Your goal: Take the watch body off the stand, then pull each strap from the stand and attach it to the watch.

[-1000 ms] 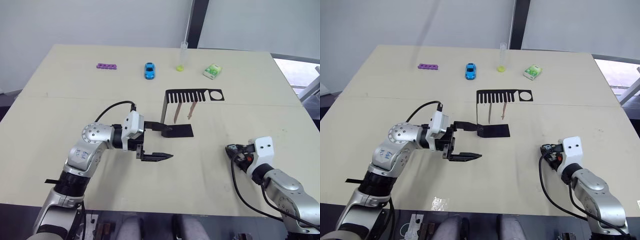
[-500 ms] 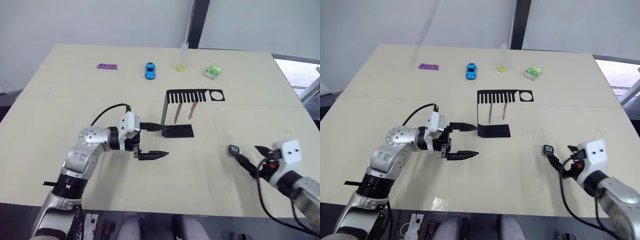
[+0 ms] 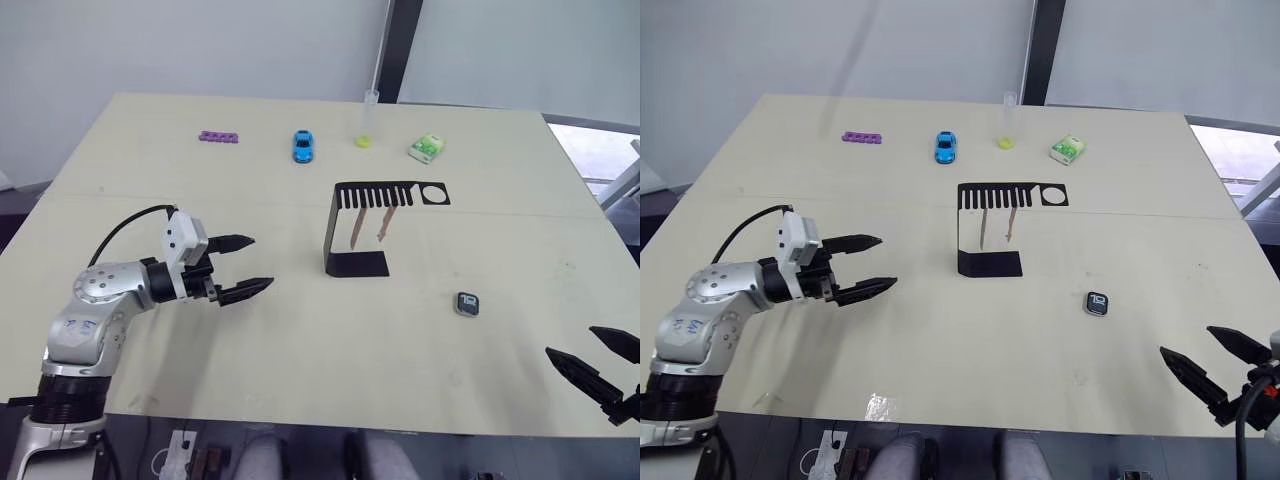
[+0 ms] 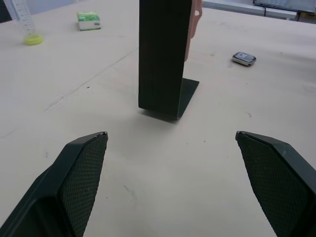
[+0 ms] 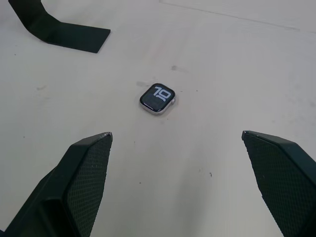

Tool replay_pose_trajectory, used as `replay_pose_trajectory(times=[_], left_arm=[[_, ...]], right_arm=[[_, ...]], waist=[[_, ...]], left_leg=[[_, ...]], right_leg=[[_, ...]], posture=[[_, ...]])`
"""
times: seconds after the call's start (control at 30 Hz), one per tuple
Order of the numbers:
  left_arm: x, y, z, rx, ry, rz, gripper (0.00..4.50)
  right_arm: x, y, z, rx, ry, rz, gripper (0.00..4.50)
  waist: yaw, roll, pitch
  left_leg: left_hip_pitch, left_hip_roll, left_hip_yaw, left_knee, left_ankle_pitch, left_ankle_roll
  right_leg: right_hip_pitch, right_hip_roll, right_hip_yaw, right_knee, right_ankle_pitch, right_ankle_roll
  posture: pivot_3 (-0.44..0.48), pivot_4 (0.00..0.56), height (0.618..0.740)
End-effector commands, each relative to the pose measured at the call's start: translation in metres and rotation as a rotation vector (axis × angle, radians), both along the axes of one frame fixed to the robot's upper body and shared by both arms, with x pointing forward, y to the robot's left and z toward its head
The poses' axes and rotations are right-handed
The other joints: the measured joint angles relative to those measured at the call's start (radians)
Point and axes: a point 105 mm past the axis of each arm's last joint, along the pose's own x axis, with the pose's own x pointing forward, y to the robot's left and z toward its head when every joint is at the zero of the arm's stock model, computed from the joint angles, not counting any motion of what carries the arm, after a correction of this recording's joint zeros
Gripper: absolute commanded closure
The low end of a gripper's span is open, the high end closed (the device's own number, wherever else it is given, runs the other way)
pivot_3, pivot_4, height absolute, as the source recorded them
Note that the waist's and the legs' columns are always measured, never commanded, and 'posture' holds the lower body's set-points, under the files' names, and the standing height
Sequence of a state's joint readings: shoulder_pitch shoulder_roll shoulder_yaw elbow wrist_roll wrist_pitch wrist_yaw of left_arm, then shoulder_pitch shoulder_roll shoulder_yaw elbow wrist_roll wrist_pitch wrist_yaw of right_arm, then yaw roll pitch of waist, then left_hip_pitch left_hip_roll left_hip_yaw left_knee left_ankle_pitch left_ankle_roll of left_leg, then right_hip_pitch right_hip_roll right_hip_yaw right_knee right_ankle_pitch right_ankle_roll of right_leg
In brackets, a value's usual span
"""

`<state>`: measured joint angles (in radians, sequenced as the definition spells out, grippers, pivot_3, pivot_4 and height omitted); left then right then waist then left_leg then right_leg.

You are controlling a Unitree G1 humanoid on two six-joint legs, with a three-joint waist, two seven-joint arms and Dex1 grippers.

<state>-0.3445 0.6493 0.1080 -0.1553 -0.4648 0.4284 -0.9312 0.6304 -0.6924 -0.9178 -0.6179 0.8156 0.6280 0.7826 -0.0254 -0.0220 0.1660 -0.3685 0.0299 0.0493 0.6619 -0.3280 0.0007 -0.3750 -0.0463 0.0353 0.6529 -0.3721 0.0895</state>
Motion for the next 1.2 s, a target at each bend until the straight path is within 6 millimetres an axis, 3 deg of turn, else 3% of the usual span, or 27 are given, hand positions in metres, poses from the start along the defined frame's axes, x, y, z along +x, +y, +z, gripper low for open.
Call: replay_pose_trajectory(times=[0.03, 0.23, 0.43, 0.47, 0.57, 0.67, 1.2], left_arm=[[-0.004, -0.038, 0.007, -0.024, -0.047, -0.035, 0.0], [0.017, -0.07, 0.0, -0.01, -0.077, 0.105, 0.0], [0.041, -0.078, -0.002, 0.014, -0.155, 0.252, 0.0], [0.043, -0.079, -0.003, 0.009, -0.159, 0.26, 0.0], [0.05, -0.081, -0.002, -0.005, -0.163, 0.285, 0.86], [0.05, -0.09, -0.001, -0.005, -0.163, 0.248, 2.31], [0.075, -0.101, 0.0, 0.029, -0.161, 0.138, 2.31]], right_arm=[[0.009, 0.04, 0.017, 0.015, -0.081, 0.157, 0.03], [0.021, 0.099, 0.035, 0.073, -0.145, 0.37, 0.03], [0.033, 0.137, 0.047, 0.088, -0.194, 0.502, 0.03], [0.036, 0.14, 0.049, 0.096, -0.202, 0.511, 0.03], [0.04, 0.144, 0.049, 0.112, -0.199, 0.521, 0.0], [0.042, 0.143, 0.046, 0.111, -0.189, 0.519, 0.0], [0.044, 0.145, 0.044, 0.11, -0.196, 0.514, 0.0]], waist=[[0.0, 0.0, 0.0], [-0.001, 0.0, 0.0], [0.001, 0.0, 0.0], [0.0, -0.001, 0.0], [0.003, -0.001, 0.0], [0.01, -0.001, 0.0], [0.024, -0.001, 0.0]], left_leg=[[0.0, 0.0, 0.0, 0.0, 0.0, 0.0], [-0.001, 0.0, 0.0, 0.002, 0.003, -0.006], [-0.001, 0.0, 0.0, 0.003, 0.003, -0.006], [-0.001, 0.0, 0.0, 0.003, 0.003, -0.006], [-0.002, 0.0, 0.0, 0.003, 0.003, -0.006], [-0.002, 0.0, 0.0, 0.003, 0.003, -0.006], [-0.002, 0.0, 0.0, 0.004, 0.003, -0.006]], right_leg=[[0.0, 0.0, 0.0, 0.001, 0.0, 0.0], [-0.001, 0.002, 0.0, 0.002, 0.0, 0.0], [-0.001, 0.002, 0.0, 0.002, 0.0, 0.0], [-0.001, 0.002, 0.0, 0.002, 0.0, 0.0], [-0.001, 0.002, 0.0, 0.002, 0.0, 0.0], [-0.001, 0.002, 0.0, 0.002, 0.0, 0.0], [-0.001, 0.002, -0.001, 0.002, 0.0, 0.001]], posture=[[0.0, 0.15, 0.74], [0.0, 0.15, 0.74], [0.0, 0.15, 0.74], [0.0, 0.15, 0.74], [0.0, 0.15, 0.74], [0.0, 0.15, 0.74], [0.0, 0.15, 0.74]])
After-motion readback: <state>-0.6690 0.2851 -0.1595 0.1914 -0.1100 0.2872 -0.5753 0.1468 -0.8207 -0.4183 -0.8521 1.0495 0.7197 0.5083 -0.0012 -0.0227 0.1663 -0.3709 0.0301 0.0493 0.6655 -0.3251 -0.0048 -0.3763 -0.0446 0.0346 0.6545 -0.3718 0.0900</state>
